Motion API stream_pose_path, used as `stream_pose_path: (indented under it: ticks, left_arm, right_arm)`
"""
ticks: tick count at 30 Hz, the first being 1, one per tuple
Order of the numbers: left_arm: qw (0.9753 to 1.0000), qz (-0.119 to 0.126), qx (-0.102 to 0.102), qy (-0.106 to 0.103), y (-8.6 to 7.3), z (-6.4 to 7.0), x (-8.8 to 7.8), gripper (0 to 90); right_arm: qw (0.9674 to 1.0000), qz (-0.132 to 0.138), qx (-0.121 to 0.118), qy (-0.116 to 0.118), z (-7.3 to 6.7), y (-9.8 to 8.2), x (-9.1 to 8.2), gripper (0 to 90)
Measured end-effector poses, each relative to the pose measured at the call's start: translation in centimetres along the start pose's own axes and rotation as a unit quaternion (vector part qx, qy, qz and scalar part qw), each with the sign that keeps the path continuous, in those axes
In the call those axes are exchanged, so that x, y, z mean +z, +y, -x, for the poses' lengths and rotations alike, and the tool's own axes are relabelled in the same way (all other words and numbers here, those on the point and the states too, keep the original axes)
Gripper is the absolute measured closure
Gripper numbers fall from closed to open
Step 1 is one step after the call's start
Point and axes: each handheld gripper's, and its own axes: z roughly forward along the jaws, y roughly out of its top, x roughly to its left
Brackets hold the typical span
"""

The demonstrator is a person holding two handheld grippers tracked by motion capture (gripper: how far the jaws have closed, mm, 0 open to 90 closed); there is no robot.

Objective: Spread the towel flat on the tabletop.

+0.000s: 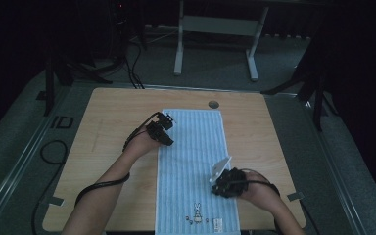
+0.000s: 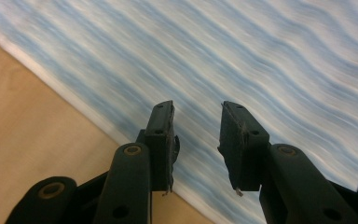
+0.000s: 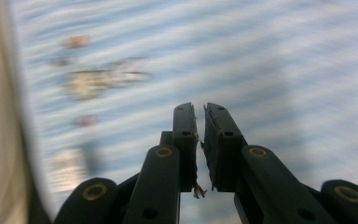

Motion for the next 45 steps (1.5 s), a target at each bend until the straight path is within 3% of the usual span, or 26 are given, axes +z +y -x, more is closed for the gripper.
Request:
stream_pose_path:
  ticks: [4,5,7,9,15,22,34,42,45]
  left_arm:
    - [0.9996,0.016,0.01,-0.02,-1.4,1.1,-0.9,64.5]
    - [0.9996,0.016,0.01,-0.02,-1.4,1.1,-0.9,64.5]
    - [0.999,0.018,0.021,-0.034,-2.3,1.9,-1.1,64.5]
    - [0.9987,0.016,0.032,-0.036,-2.8,2.3,-0.8,64.5]
    - [0.999,0.0,0.026,-0.036,-3.1,2.2,0.6,62.9]
    - [0.9988,-0.02,0.029,-0.033,-2.5,2.1,2.2,62.9]
    - [0.9991,-0.003,0.019,-0.037,-0.1,2.0,3.5,62.7]
    - [0.9987,-0.011,0.025,-0.043,0.0,2.5,3.3,60.6]
    - [0.9994,0.001,0.011,-0.033,0.2,2.1,2.7,56.0]
  right_arm:
    - [0.9986,0.008,0.038,-0.037,3.5,-0.5,-0.2,81.5]
    - [0.9986,0.008,0.038,-0.037,3.5,-0.5,-0.2,81.5]
    - [0.9979,0.012,0.05,-0.04,5.3,-0.6,0.4,80.8]
    - [0.9972,0.007,0.062,-0.041,6.2,-0.6,1.1,80.7]
    - [0.9951,-0.008,0.09,-0.041,8.2,-0.9,3.4,79.5]
    - [0.9935,-0.01,0.109,-0.033,9.2,-1.8,3.6,79.2]
    - [0.9897,-0.003,0.139,-0.034,9.8,-3.9,2.8,78.4]
    - [0.9886,-0.004,0.146,-0.035,10.2,-4.4,2.3,77.0]
    - [0.9868,0.006,0.155,-0.046,10.9,-4.3,1.4,74.7]
